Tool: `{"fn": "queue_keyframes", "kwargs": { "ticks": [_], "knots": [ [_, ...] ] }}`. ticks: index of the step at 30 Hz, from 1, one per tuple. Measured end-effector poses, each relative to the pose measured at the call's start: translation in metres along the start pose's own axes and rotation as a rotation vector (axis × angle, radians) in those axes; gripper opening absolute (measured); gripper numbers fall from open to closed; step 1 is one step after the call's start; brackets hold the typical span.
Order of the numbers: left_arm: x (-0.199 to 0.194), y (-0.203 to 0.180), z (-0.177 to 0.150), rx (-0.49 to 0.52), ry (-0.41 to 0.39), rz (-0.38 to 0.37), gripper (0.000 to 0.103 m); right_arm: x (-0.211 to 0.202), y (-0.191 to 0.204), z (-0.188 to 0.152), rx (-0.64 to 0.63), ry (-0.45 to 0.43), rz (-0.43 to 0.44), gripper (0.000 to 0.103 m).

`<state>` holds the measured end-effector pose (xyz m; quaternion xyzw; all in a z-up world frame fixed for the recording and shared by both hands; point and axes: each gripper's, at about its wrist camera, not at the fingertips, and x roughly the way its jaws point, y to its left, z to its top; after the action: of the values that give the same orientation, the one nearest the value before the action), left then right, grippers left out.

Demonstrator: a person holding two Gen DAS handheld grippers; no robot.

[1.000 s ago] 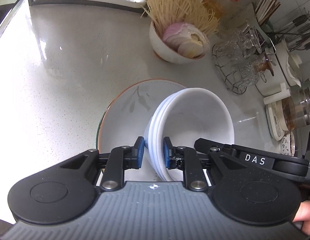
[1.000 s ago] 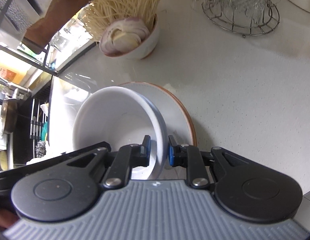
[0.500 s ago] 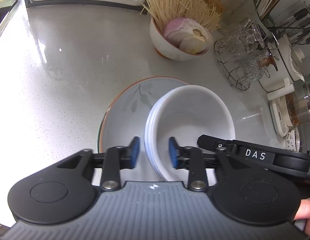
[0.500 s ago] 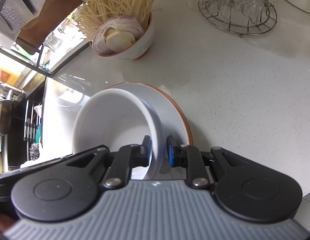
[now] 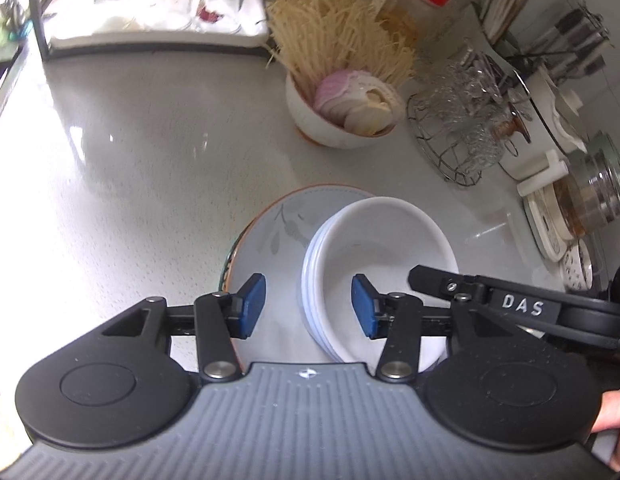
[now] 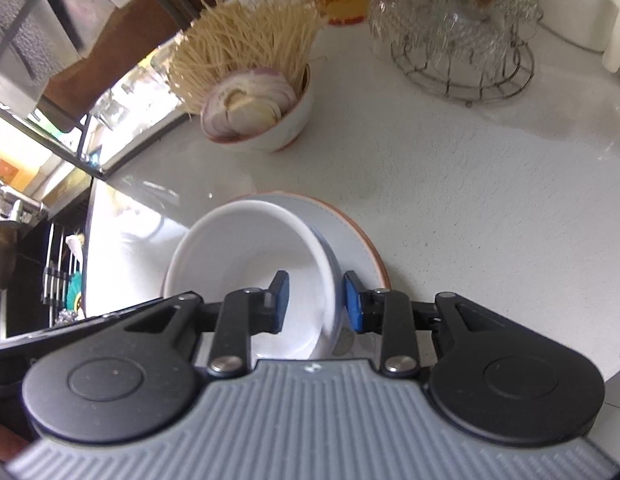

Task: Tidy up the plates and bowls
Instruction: 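Raise both open grippers away from the bowl stack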

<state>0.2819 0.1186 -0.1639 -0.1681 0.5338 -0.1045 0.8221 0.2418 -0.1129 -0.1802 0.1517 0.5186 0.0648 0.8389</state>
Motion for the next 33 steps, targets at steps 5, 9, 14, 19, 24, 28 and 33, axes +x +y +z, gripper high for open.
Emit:
{"fn": "queue_keyframes", "kwargs": {
  "ticks": [5,9,14,19,24,28,33],
  "knots": [
    [-0.025,-0.011,-0.001,0.017,-0.036,-0.009,0.053,-0.027,-0.005,-0.003,0.010,-0.077,0.023,0.034],
    [-0.054,-0.030,-0.008,0.035,-0.102,-0.004,0.053,-0.054,-0.007,-0.005,-0.018,-0.145,0.049,0.034],
    [-0.099,-0.060,-0.027,0.079,-0.227,0.060,0.053,-0.098,-0.013,-0.010,-0.055,-0.239,0.095,0.034],
    [-0.144,-0.084,-0.058,0.059,-0.322,0.085,0.053,-0.145,-0.018,-0.030,-0.112,-0.322,0.143,0.034],
    [-0.173,-0.106,-0.097,0.066,-0.372,0.105,0.053,-0.179,-0.033,-0.058,-0.152,-0.358,0.170,0.034],
    [-0.185,-0.125,-0.132,0.066,-0.386,0.126,0.053,-0.195,-0.050,-0.082,-0.167,-0.351,0.189,0.034],
    [-0.196,-0.144,-0.177,0.052,-0.406,0.145,0.053,-0.215,-0.065,-0.116,-0.209,-0.347,0.198,0.034]
  ]
}}
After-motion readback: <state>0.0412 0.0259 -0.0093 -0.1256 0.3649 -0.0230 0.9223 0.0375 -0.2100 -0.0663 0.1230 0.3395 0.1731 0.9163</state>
